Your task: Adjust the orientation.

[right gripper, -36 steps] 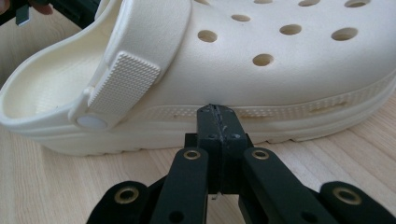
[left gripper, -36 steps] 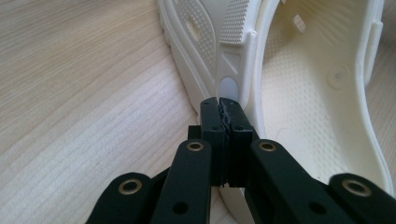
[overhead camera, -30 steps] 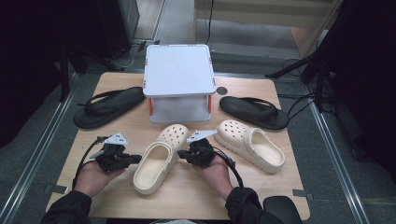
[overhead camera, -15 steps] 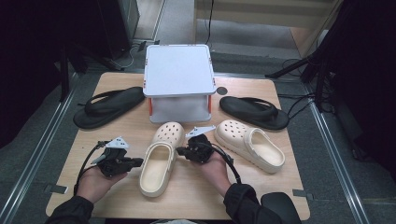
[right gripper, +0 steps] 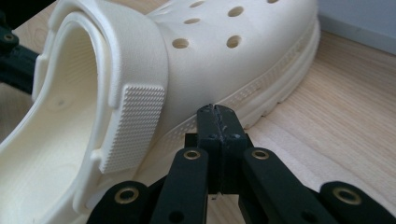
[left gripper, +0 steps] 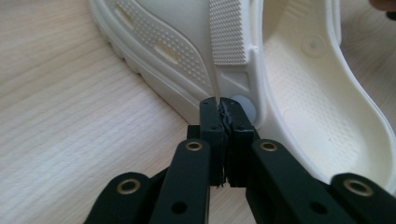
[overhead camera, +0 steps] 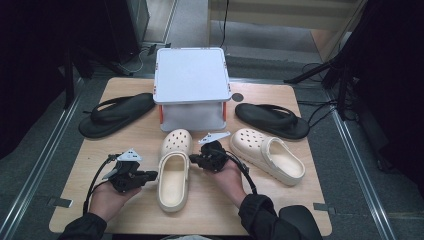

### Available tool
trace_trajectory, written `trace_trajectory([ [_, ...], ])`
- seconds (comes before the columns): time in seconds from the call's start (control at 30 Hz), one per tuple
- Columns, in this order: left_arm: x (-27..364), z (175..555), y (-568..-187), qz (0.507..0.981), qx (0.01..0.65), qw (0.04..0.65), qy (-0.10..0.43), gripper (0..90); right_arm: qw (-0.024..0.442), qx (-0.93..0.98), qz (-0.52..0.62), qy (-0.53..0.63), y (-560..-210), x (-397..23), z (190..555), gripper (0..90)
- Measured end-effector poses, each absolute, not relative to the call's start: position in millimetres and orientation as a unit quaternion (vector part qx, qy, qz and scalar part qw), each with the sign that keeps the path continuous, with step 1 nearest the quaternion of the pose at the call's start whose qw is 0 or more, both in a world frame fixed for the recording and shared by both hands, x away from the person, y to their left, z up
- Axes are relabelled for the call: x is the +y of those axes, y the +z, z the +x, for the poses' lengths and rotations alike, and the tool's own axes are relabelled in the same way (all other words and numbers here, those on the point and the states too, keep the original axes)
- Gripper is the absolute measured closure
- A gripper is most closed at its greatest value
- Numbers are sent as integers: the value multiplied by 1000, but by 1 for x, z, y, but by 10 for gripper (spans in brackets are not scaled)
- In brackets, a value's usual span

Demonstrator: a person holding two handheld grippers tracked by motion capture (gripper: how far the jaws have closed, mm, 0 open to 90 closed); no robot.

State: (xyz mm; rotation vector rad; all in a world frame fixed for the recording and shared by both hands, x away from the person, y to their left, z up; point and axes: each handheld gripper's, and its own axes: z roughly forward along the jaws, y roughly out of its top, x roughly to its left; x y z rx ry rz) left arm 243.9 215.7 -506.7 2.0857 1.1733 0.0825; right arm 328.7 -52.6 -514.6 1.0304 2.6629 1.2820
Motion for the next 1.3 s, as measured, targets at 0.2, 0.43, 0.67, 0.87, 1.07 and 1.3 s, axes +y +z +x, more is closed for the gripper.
trace_trajectory([
  [0.2, 215, 244, -507, 813, 456, 361, 36, 836, 1, 852, 327, 408, -513, -55, 331, 900],
  [0.43, 220, 246, -507, 811, 458, 363, 33, 706, 11, 848, 322, 421, -506, -62, 329, 862],
  [0.67, 226, 247, -503, 806, 451, 381, 33, 521, 13, 843, 321, 432, -502, -67, 328, 719],
  [0.87, 226, 245, -503, 816, 445, 366, 44, 424, 9, 842, 317, 437, -498, -76, 325, 665],
  [1.07, 227, 248, -502, 813, 445, 374, 40, 413, 22, 844, 308, 439, -494, -84, 319, 633],
  [1.3, 233, 255, -497, 812, 444, 377, 44, 412, 23, 844, 311, 437, -484, -102, 311, 632],
])
